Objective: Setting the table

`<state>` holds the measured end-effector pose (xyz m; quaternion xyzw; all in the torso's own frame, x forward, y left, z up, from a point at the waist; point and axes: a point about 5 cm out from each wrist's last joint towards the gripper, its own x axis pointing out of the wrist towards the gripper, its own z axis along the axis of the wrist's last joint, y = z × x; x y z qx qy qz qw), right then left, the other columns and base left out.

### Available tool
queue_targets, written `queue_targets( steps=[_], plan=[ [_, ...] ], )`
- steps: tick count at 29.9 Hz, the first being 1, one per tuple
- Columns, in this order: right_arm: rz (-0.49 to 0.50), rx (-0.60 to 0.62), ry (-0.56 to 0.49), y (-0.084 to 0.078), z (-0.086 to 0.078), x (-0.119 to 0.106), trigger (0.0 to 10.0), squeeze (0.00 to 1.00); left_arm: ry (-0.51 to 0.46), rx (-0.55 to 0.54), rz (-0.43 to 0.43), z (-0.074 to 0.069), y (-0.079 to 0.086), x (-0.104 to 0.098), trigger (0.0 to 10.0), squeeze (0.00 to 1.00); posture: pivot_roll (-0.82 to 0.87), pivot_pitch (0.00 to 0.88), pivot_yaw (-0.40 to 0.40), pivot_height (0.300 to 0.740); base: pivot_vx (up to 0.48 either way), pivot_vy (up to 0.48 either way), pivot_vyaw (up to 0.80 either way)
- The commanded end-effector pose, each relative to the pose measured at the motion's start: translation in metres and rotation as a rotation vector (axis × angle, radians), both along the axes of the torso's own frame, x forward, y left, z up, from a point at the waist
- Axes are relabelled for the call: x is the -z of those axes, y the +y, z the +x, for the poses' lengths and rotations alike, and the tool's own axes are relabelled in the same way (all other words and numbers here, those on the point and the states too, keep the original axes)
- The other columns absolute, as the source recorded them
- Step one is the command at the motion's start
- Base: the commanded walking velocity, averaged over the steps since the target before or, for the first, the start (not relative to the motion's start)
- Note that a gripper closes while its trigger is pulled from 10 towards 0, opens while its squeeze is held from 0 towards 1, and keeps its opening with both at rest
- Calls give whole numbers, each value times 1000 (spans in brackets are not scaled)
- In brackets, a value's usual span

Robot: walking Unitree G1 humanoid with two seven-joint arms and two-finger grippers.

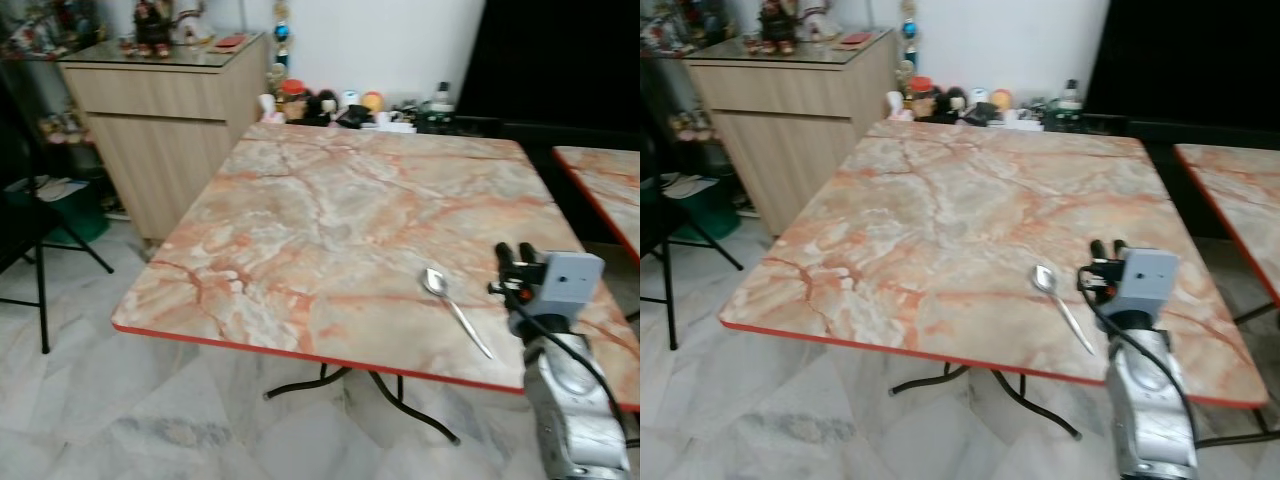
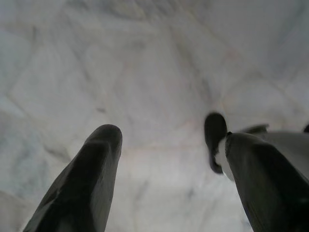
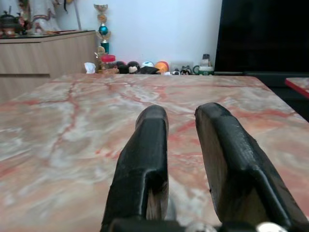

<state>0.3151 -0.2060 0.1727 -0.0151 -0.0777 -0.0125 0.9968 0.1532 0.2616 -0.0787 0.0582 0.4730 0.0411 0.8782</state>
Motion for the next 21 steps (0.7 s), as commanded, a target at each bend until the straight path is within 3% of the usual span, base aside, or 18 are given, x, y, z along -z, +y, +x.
queue_targets(
  steps=[1, 7, 15, 16, 17, 18, 20, 21],
  plan=[
    [-7, 30, -1, -10, -3, -2, 10000, 0, -16, 20, -13, 7, -8, 0, 10000, 0, -6, 59, 15, 740, 431, 0, 0],
    [7, 30, 11, -9, -3, 0, 10000, 0, -10, 28, 1, 7, -7, 0, 10000, 0, -7, 61, 16, 740, 189, 0, 0],
    [36, -33, 73, 11, -17, 12, 10000, 0, -11, 36, 2, 6, -7, 0, 10000, 0, -11, 65, 19, 740, 0, 0, 0],
    [57, -30, 81, 12, -19, 13, 10000, 110, -10, 39, 3, 6, -7, 0, 10000, 0, -14, 67, 19, 740, 0, 0, 0],
    [73, -26, 89, 13, -21, 14, 10000, 776, -9, 42, 4, 6, -7, 0, 10000, 0, -14, 67, 19, 740, 0, 0, 0],
    [81, -20, 107, 14, -24, 16, 10000, 1000, -7, 46, 4, 6, -7, 0, 10000, 0, -14, 68, 18, 740, 0, 0, 0],
    [84, -15, 120, 16, -26, 17, 10000, 1000, -6, 48, 4, 6, -7, 0, 10000, 0, -14, 69, 18, 740, 0, 0, 0],
    [91, -20, 176, 23, -32, 23, 10000, 1000, -1, 55, 4, 6, -8, 0, 10000, 0, -25, 71, 22, 740, 0, 0, 0]
  ],
)
